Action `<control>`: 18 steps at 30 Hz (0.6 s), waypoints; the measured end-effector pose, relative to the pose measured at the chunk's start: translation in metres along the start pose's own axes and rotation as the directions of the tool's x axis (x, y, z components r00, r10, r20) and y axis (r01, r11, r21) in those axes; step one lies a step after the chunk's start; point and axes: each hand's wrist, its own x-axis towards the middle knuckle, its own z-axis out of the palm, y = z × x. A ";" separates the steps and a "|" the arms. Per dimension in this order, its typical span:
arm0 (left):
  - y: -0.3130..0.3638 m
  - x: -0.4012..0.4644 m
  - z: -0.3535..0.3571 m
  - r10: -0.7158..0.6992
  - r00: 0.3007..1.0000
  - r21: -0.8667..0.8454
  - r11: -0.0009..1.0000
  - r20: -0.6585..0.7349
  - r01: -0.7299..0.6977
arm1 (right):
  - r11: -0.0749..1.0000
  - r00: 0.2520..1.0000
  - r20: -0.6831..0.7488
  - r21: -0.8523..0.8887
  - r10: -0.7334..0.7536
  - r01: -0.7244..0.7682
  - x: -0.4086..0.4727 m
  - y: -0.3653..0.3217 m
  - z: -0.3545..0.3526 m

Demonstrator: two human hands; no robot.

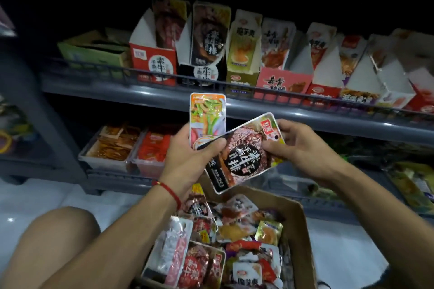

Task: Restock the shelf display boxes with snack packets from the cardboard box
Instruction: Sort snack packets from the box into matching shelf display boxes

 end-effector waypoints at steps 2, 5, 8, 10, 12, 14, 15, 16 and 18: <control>0.010 0.009 -0.011 0.052 0.998 0.002 0.999 -0.043 -0.052 | 0.994 0.996 -0.069 -0.087 -0.064 0.058 0.015 -0.027 -0.006; 0.024 0.024 -0.026 0.101 0.984 -0.013 0.994 -0.147 -0.105 | 0.944 0.926 -0.225 -0.203 -0.303 0.260 0.042 -0.083 -0.018; 0.035 0.035 -0.037 0.140 0.968 0.000 0.990 -0.209 -0.143 | 0.858 0.794 -0.340 -0.300 -0.504 0.416 0.075 -0.141 -0.021; 0.039 0.040 -0.040 0.163 0.958 0.017 0.986 -0.238 -0.163 | 0.818 0.736 -0.375 -0.380 -0.564 0.433 0.101 -0.171 -0.016; 0.041 0.042 -0.042 0.186 0.947 0.022 0.982 -0.263 -0.187 | 0.760 0.697 -0.366 -0.508 -0.616 0.405 0.129 -0.191 -0.008; 0.043 0.044 -0.044 0.207 0.933 0.022 0.977 -0.293 -0.210 | 0.697 0.705 -0.327 -0.639 -0.630 0.325 0.159 -0.198 -0.002; 0.043 0.045 -0.045 0.212 0.929 0.018 0.976 -0.304 -0.216 | 0.665 0.720 -0.307 -0.692 -0.622 0.279 0.173 -0.200 0.001; 0.044 0.046 -0.046 0.212 0.927 0.010 0.975 -0.311 -0.220 | 0.636 0.740 -0.288 -0.735 -0.608 0.236 0.186 -0.200 0.004; 0.044 0.049 -0.049 0.210 0.925 -0.007 0.975 -0.318 -0.223 | 0.577 0.789 -0.235 -0.797 -0.568 0.179 0.210 -0.199 0.011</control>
